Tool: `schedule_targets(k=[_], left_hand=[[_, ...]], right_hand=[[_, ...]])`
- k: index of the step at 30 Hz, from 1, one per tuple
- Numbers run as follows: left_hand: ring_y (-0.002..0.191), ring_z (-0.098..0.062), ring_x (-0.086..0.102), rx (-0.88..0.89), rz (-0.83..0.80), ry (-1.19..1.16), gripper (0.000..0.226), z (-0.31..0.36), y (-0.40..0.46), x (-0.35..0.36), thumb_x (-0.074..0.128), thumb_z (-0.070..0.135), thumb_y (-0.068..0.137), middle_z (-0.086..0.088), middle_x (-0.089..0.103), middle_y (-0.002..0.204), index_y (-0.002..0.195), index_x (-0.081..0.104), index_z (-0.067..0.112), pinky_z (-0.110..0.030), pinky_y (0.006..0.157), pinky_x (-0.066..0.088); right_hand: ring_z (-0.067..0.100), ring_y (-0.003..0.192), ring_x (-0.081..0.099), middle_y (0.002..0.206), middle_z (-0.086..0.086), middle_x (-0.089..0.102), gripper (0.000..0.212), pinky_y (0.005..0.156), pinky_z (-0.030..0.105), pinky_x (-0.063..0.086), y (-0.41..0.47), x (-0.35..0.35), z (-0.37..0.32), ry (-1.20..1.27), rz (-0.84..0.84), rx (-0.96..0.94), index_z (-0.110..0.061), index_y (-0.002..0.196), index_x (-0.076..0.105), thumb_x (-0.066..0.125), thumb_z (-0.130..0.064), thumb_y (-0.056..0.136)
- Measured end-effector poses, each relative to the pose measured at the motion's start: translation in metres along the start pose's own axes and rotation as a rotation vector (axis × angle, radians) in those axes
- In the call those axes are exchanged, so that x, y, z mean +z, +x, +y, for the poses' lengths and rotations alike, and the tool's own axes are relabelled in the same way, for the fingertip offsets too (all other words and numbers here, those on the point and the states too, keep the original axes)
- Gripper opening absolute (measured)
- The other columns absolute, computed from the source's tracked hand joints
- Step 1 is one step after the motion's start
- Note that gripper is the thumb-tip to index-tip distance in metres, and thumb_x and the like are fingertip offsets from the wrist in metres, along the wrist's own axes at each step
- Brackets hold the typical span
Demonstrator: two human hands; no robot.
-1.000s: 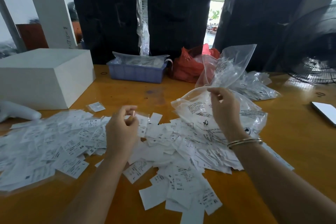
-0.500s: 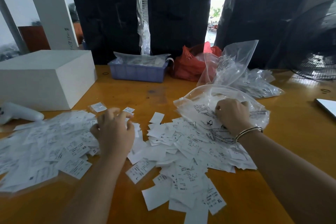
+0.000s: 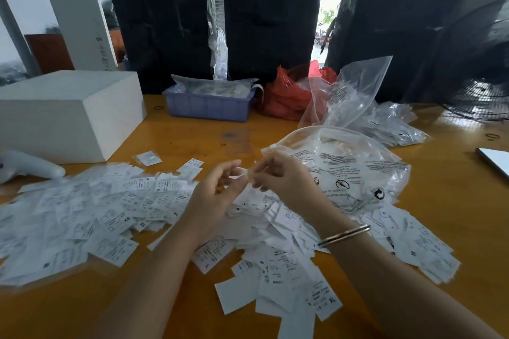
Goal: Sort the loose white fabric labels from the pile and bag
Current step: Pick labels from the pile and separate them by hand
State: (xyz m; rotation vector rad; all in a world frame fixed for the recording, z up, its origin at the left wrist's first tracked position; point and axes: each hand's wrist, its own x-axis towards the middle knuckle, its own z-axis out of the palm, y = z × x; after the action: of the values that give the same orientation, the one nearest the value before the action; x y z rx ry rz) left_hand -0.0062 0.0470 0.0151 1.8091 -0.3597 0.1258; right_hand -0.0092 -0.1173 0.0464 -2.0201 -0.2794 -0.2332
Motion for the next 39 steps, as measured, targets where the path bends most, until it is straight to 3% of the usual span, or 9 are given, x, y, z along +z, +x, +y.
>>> schedule_targets(k=[5,10,13,16,24,27,29,32,39], left_hand=[[0.077,0.001,0.064,-0.099,0.229,-0.034,0.007,-0.004,0.005,-0.004,0.065,0.038,0.086,0.021,0.069,0.078,0.084,0.068,0.032,-0.011,0.061,0.043],[0.08,-0.006,0.068,-0.173,0.379,-0.293,0.004,-0.007,0.009,-0.009,0.064,0.028,0.088,0.013,0.073,0.082,0.088,0.066,0.025,-0.018,0.066,0.05],[0.078,-0.001,0.069,-0.162,0.372,-0.296,0.007,-0.007,0.01,-0.006,0.065,0.016,0.088,0.012,0.074,0.081,0.092,0.064,0.022,-0.01,0.056,0.049],[0.081,-0.005,0.067,-0.157,0.39,-0.267,0.011,-0.007,0.011,-0.005,0.069,0.018,0.085,0.014,0.072,0.082,0.089,0.065,0.027,-0.017,0.065,0.048],[0.086,-0.003,0.062,-0.149,0.349,-0.249,0.031,-0.006,0.01,-0.003,0.061,0.017,0.09,0.02,0.069,0.083,0.078,0.073,0.042,-0.019,0.069,0.045],[0.087,-0.001,0.064,-0.119,0.324,-0.189,0.017,-0.005,0.009,0.0,0.064,0.019,0.089,0.017,0.069,0.089,0.09,0.066,0.036,-0.017,0.07,0.046],[0.084,-0.003,0.066,-0.107,0.343,-0.193,0.011,-0.006,0.009,0.001,0.068,0.021,0.085,0.012,0.07,0.088,0.089,0.065,0.031,-0.015,0.068,0.047],[0.079,0.003,0.064,-0.064,0.33,-0.129,0.005,-0.007,0.007,0.001,0.068,0.026,0.085,0.018,0.07,0.081,0.084,0.068,0.03,-0.009,0.059,0.048],[0.071,-0.006,0.055,0.195,0.219,0.28,0.01,-0.004,-0.001,0.006,0.07,0.023,0.084,0.006,0.061,0.071,0.081,0.063,0.029,-0.01,0.058,0.046]], right_hand=[[0.012,0.071,0.062,0.083,0.004,0.07,0.02,0.069,0.026,0.051,-0.001,0.02,0.0,0.214,0.012,0.134,-0.008,0.096,0.061,0.059,-0.028,0.092],[0.016,0.116,0.05,0.126,-0.004,0.06,0.039,0.098,0.034,0.034,-0.008,0.04,0.017,-0.715,-0.128,-0.074,-0.026,0.129,0.053,0.049,-0.04,0.093],[0.019,0.115,0.048,0.123,-0.006,0.062,0.035,0.094,0.036,0.027,-0.011,0.045,0.022,-0.899,-0.124,-0.195,-0.028,0.125,0.056,0.044,-0.038,0.094],[0.017,0.102,0.05,0.105,-0.007,0.067,0.033,0.087,0.034,0.028,-0.013,0.044,0.022,-0.92,-0.039,-0.275,-0.024,0.106,0.067,0.038,-0.038,0.097],[0.014,0.061,0.05,0.07,0.0,0.063,0.018,0.058,0.026,0.04,-0.017,0.025,0.02,-0.223,0.077,0.023,-0.013,0.078,0.07,0.06,-0.023,0.09],[0.012,0.05,0.036,0.055,-0.003,0.044,0.026,0.047,0.025,0.03,-0.024,0.017,0.024,0.068,0.109,0.189,-0.002,0.076,0.063,0.059,-0.024,0.09],[0.008,0.044,0.041,0.053,-0.004,0.052,0.017,0.043,0.02,0.033,-0.027,0.012,0.024,0.267,0.139,0.238,-0.009,0.083,0.071,0.059,-0.019,0.091],[0.013,0.063,0.061,0.076,0.005,0.071,0.017,0.06,0.026,0.051,-0.03,0.008,0.022,0.48,0.148,0.251,-0.023,0.085,0.075,0.061,-0.014,0.09],[0.009,0.065,0.06,0.07,-0.004,0.058,0.03,0.062,0.025,0.054,-0.029,0.007,0.027,0.619,0.217,0.199,-0.028,0.108,0.064,0.064,-0.007,0.087]])
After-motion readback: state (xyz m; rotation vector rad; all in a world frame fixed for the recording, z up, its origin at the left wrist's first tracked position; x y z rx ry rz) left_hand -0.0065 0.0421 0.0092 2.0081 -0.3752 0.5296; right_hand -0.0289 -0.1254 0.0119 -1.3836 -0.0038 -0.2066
